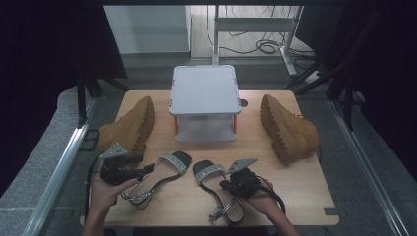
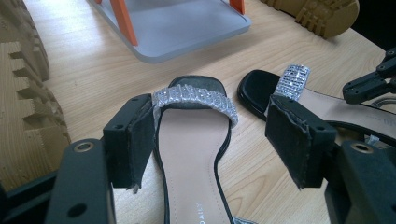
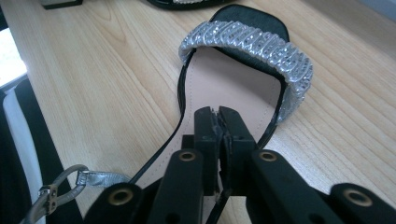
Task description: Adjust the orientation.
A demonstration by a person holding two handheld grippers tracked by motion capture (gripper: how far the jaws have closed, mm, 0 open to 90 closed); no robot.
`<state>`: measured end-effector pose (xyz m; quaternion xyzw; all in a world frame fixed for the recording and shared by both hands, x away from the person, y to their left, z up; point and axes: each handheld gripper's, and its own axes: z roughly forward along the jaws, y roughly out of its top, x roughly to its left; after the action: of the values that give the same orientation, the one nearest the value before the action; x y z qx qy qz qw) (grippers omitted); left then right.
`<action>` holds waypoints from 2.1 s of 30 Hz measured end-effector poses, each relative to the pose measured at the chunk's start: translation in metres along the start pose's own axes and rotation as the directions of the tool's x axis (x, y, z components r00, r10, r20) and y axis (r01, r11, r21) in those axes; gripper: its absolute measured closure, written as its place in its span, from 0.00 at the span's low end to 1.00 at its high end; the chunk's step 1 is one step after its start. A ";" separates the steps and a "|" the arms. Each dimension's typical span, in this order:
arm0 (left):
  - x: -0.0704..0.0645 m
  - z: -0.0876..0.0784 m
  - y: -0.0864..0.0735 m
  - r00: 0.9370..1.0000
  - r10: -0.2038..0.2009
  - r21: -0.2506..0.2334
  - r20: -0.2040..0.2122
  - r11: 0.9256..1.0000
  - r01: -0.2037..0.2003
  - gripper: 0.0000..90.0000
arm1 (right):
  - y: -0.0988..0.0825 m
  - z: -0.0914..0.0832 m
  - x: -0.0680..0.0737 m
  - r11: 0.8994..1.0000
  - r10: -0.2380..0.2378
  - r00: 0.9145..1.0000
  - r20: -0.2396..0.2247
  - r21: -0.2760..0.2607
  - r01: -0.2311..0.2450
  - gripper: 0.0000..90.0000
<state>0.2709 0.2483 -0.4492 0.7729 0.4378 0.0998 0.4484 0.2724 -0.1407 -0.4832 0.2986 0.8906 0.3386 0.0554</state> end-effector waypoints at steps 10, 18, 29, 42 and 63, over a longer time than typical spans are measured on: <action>0.004 0.001 0.001 1.000 -0.005 -0.002 0.009 1.000 0.005 0.37 | 0.014 -0.009 0.035 1.000 -0.023 0.999 -0.045 0.004 0.023 0.94; 0.006 0.004 0.006 1.000 0.004 -0.002 0.022 1.000 -0.004 0.37 | 0.009 0.006 0.053 0.987 -0.062 0.998 -0.009 0.147 0.063 0.99; 0.006 0.007 0.007 1.000 0.008 0.004 0.023 1.000 -0.008 0.37 | 0.000 -0.002 0.041 0.981 -0.069 0.997 0.020 0.182 0.064 0.99; 0.004 0.009 0.006 1.000 0.011 0.010 0.014 1.000 -0.012 0.37 | -0.008 -0.014 0.032 0.994 -0.077 0.997 0.028 0.080 0.074 0.90; 0.007 0.007 0.005 1.000 0.009 0.013 0.005 1.000 -0.009 0.37 | 0.002 0.003 0.001 0.986 -0.026 0.995 0.099 0.166 0.009 0.35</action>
<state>0.2817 0.2482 -0.4512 0.7782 0.4336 0.0969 0.4438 0.2736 -0.1370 -0.4838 0.3110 0.9143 0.2473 0.0784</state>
